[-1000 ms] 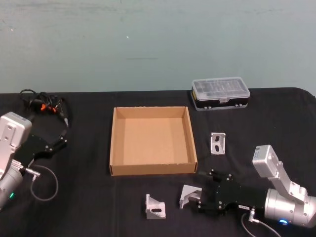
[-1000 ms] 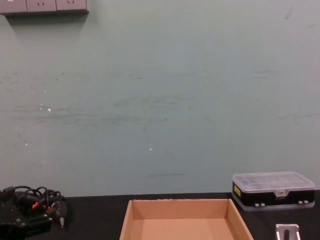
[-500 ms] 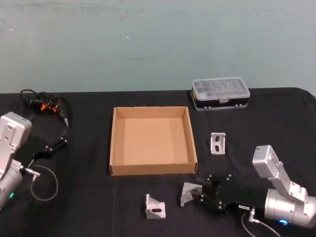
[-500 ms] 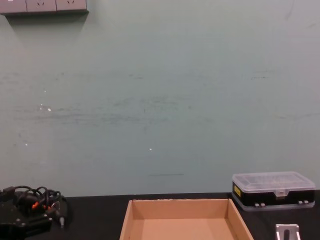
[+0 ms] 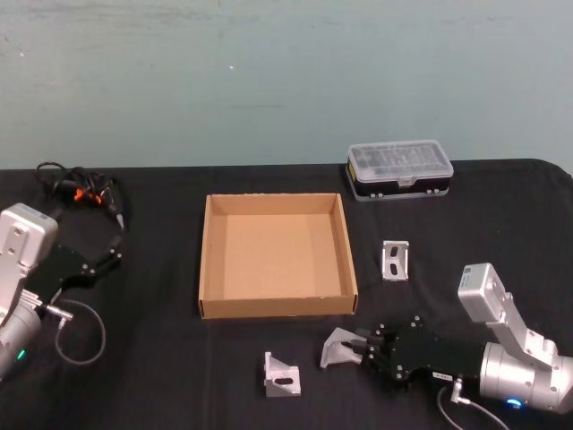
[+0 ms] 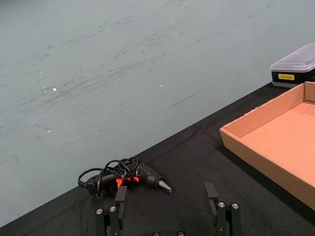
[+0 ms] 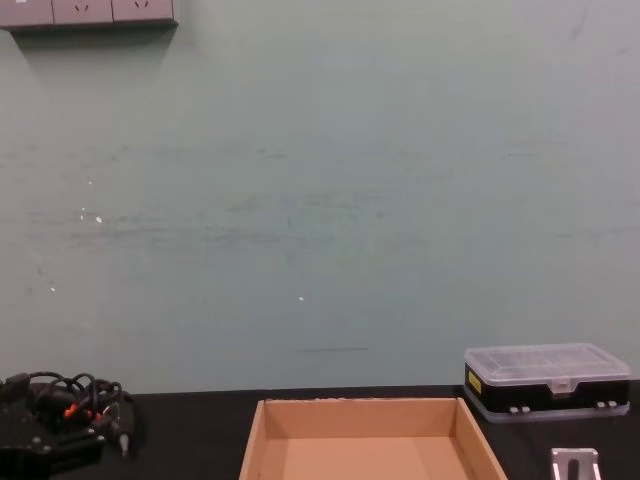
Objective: Use one hand to pick up the angle iron from the table and place it into the box.
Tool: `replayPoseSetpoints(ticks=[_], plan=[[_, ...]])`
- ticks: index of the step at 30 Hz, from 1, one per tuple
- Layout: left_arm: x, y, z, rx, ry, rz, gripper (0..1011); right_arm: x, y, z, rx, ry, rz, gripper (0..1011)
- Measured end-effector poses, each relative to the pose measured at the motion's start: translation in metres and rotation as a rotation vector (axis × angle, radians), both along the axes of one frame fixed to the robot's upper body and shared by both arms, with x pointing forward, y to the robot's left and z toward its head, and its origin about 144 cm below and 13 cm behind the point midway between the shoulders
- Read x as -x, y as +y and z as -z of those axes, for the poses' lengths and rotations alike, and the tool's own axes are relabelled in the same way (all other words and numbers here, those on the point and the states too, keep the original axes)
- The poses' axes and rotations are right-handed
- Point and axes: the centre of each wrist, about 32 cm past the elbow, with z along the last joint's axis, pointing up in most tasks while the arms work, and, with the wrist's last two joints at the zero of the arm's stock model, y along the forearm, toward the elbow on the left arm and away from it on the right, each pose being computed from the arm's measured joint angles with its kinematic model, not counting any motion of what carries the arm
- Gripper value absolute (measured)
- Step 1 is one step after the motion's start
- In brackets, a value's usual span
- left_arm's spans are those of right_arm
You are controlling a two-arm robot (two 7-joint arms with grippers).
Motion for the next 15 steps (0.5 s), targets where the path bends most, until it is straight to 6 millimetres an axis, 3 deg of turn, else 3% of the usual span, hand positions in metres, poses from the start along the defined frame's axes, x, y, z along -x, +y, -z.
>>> replayPoseSetpoints(ticks=[15], plan=[[0.0000,0.0000,0.0000,0.000,0.000,0.000,1000,0.0000,0.0000,0.0000,0.000,0.000,0.000,110]])
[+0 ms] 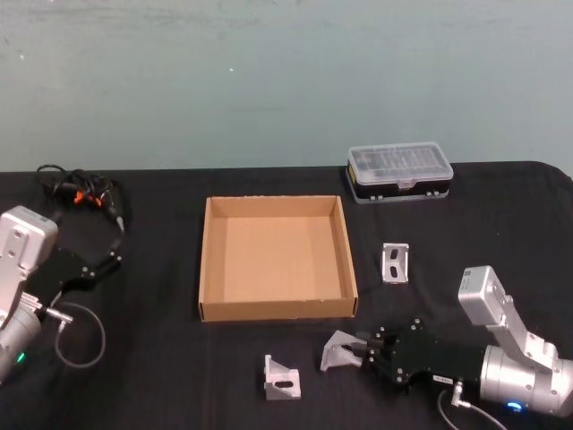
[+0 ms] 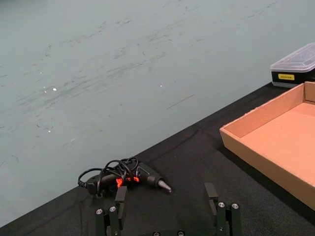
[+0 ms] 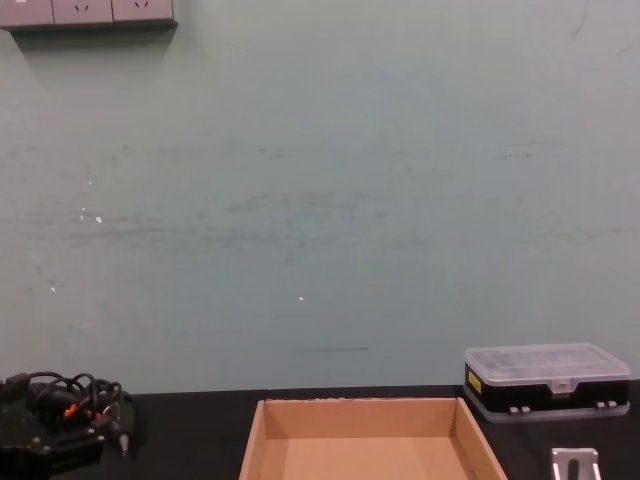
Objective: Use one hand to pick up the angle iron from the table and place it into the box.
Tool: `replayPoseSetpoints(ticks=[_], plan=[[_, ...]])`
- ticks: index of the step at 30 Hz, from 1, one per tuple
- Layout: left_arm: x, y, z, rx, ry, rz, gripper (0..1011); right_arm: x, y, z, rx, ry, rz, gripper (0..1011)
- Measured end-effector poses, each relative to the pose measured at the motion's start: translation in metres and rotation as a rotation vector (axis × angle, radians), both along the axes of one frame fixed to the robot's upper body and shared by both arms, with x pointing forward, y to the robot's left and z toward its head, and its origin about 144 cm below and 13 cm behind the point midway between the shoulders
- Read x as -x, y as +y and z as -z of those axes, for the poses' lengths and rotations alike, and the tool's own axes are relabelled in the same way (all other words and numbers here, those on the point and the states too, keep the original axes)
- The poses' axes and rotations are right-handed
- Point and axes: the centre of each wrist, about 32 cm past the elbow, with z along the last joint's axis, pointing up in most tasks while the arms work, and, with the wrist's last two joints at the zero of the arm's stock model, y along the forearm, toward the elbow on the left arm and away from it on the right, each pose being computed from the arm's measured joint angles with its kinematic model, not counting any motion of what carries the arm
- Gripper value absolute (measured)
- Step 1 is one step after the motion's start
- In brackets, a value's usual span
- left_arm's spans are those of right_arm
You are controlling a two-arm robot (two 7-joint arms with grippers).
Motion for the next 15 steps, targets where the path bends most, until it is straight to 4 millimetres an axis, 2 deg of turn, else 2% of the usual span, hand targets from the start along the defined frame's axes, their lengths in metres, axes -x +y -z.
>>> replayPoseSetpoints(ticks=[15], plan=[[0.000,0.000,0.000,0.000,0.000,0.000,1000,-0.002,0.000,-0.011,-0.049,-0.042,-0.010,110]])
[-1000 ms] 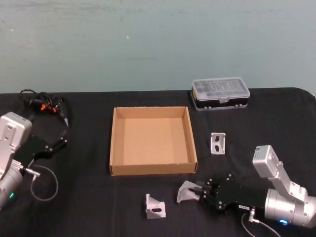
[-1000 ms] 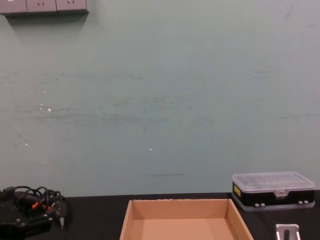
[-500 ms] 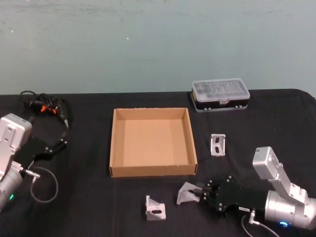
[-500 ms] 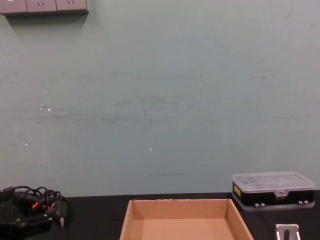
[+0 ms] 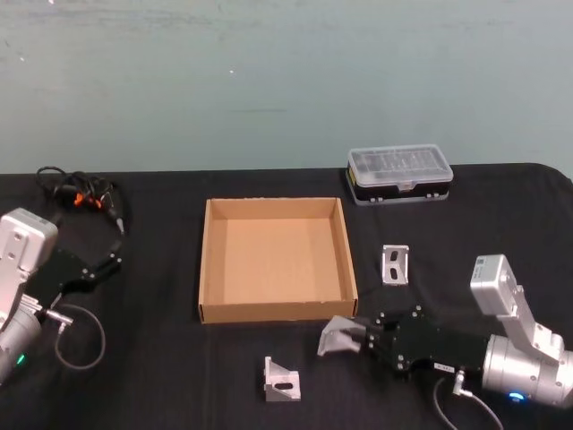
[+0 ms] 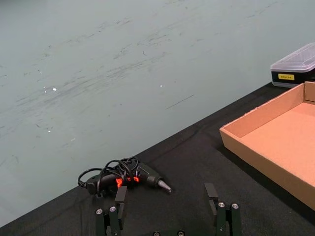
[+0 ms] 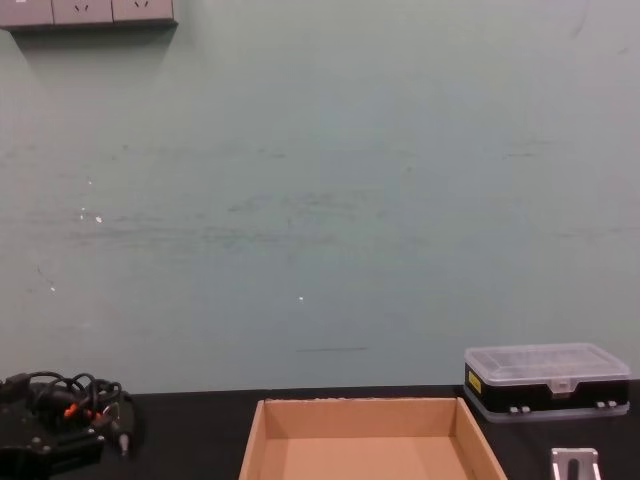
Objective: Use one hand to pick up the angle iron from the table and place it into the box.
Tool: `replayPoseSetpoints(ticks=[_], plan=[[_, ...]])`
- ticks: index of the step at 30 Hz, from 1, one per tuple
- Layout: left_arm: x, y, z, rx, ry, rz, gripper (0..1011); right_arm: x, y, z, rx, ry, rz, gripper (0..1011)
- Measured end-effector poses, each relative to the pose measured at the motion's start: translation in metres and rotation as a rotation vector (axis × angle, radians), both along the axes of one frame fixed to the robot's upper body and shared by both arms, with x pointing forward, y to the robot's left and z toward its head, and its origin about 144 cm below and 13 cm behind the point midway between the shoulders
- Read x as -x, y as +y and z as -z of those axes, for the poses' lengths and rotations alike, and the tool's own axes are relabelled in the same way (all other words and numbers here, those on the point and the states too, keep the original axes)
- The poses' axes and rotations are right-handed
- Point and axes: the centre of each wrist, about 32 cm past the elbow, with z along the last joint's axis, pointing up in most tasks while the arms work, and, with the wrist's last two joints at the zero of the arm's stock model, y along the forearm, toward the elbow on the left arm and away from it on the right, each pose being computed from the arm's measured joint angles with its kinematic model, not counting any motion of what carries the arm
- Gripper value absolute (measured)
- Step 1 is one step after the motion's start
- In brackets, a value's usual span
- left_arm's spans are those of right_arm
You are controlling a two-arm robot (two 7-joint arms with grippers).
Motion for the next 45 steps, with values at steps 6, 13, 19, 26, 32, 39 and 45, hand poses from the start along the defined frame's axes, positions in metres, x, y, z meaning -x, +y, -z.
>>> replayPoseSetpoints(ticks=[6,13,19,26,32,39,45], plan=[[0.000,0.000,0.000,0.000,0.000,0.000,1000,-0.007,0.003,-0.008,-0.027,-0.032,0.011,110],[0.000,0.000,0.000,0.000,0.000,0.000,1000,-0.019,0.007,-0.016,-0.044,-0.066,0.047,110],[0.000,0.000,0.000,0.000,0.000,0.000,1000,-0.031,0.012,-0.021,-0.034,-0.088,0.077,110],[0.000,0.000,0.000,0.000,0.000,0.000,1000,-0.045,0.021,-0.025,-0.011,-0.097,0.108,110],[0.000,0.000,0.000,0.000,0.000,0.000,1000,-0.058,0.030,-0.025,0.004,-0.096,0.115,110],[0.000,0.000,0.000,0.000,0.000,0.000,1000,-0.070,0.039,-0.021,0.023,-0.075,0.116,110],[0.000,0.000,0.000,0.000,0.000,0.000,1000,-0.078,0.045,-0.017,0.033,-0.060,0.118,110]])
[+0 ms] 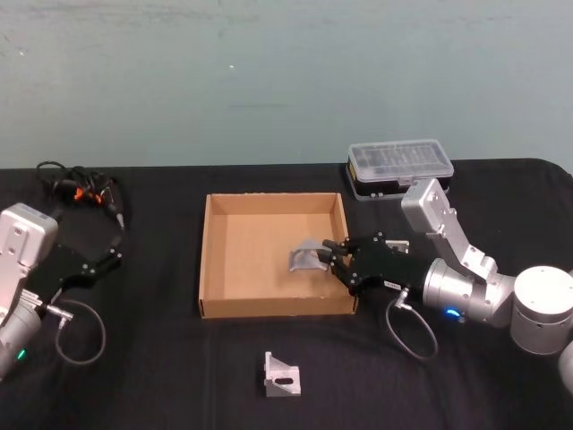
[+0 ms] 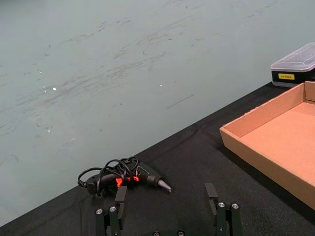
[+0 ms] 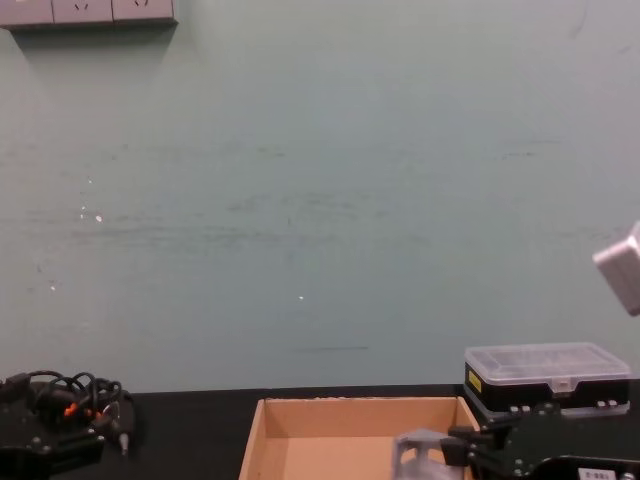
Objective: Use one hand to pick up the angle iron from the table and place it into the box.
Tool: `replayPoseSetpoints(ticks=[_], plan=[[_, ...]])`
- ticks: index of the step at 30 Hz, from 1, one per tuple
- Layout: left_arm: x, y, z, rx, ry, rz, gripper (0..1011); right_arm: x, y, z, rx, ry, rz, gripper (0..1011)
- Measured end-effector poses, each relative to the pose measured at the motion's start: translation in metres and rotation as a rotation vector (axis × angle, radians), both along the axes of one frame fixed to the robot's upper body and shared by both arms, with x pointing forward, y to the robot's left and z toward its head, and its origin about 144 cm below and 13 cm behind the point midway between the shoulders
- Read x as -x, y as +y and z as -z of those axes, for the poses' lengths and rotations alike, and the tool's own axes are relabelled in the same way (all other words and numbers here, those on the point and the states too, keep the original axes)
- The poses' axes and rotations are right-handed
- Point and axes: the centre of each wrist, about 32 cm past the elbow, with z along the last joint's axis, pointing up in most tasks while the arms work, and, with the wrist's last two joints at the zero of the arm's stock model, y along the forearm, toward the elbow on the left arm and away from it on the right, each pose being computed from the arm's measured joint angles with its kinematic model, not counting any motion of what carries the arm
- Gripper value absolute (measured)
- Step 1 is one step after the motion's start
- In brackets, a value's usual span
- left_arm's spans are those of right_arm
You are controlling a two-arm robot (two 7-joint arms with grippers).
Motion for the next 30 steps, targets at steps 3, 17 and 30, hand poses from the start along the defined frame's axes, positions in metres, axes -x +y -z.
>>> replayPoseSetpoints(ticks=[3,17,30], plan=[[0.0000,0.0000,0.0000,0.000,0.000,0.000,1000,-0.0037,0.0029,0.0018,0.000,0.009,0.002,110],[0.0000,0.0000,0.0000,0.000,0.000,0.000,1000,-0.0074,0.0066,0.0031,0.003,0.017,0.001,110],[0.0000,0.0000,0.0000,0.000,0.000,0.000,1000,-0.0072,0.0063,0.0028,0.002,0.016,0.001,221]])
